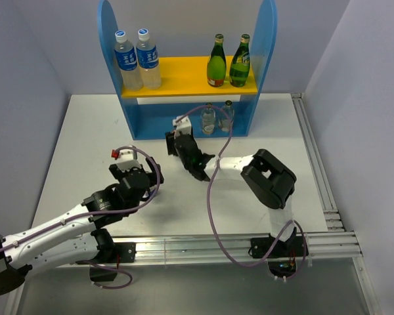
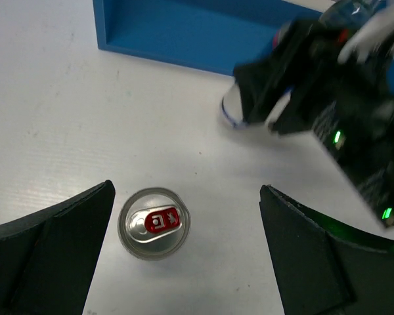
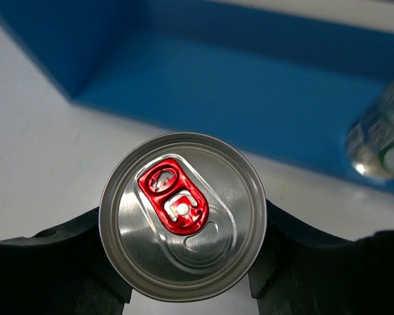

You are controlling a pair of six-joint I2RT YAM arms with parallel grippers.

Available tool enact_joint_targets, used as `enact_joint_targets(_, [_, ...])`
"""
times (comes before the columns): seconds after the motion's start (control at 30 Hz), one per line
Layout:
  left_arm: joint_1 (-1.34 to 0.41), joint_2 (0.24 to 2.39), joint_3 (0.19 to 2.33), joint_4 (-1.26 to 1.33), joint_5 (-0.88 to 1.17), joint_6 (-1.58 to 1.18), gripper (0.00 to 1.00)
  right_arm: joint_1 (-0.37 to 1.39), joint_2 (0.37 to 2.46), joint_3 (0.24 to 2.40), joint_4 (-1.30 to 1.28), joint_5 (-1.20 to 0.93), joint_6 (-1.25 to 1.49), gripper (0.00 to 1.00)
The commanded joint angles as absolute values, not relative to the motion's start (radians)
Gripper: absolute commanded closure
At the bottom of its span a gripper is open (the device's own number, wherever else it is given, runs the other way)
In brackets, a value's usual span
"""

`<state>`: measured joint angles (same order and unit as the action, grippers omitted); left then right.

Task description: Place and organize the beverage onto the shelf

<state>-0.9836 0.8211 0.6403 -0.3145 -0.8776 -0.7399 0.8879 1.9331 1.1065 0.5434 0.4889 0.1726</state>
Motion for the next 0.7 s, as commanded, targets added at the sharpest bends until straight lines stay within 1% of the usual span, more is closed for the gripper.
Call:
enact_joint_targets(0.0, [-1.006, 0.787, 0.597, -0.351, -0.879, -0.819, 0.01, 0.845, 1.931, 1.270, 0.554, 0.480, 0.167, 1.00])
enact_joint_targets(0.03, [-1.009, 0.785, 0.586, -0.348, -0.873, -0.827, 0.01, 0.818, 1.939, 1.294, 0.540, 0.445, 0.196, 1.00])
enact_joint_targets(0.2, [-1.014, 0.821, 0.542, -0.333, -0.867, -0.888, 0.01, 0.770, 1.997, 1.445, 0.476, 0.413, 0.204, 1.00])
enact_joint_targets(0.33, [-1.014, 0.876, 0.519, -0.263, -0.867, -0.899, 0.01, 0.749, 2.097, 1.581, 0.423, 0.396, 0.204, 1.00])
enact_joint_targets(0.53, [-1.014, 0.972, 0.499, -0.193, -0.894, -0.933, 0.01, 0.729, 2.198, 1.702, 0.338, 0.394, 0.199, 1.00])
enact_joint_targets(0.67, [-1.014, 1.031, 0.505, -0.167, -0.922, -0.943, 0.01, 0.724, 2.229, 1.749, 0.290, 0.426, 0.172, 1.00])
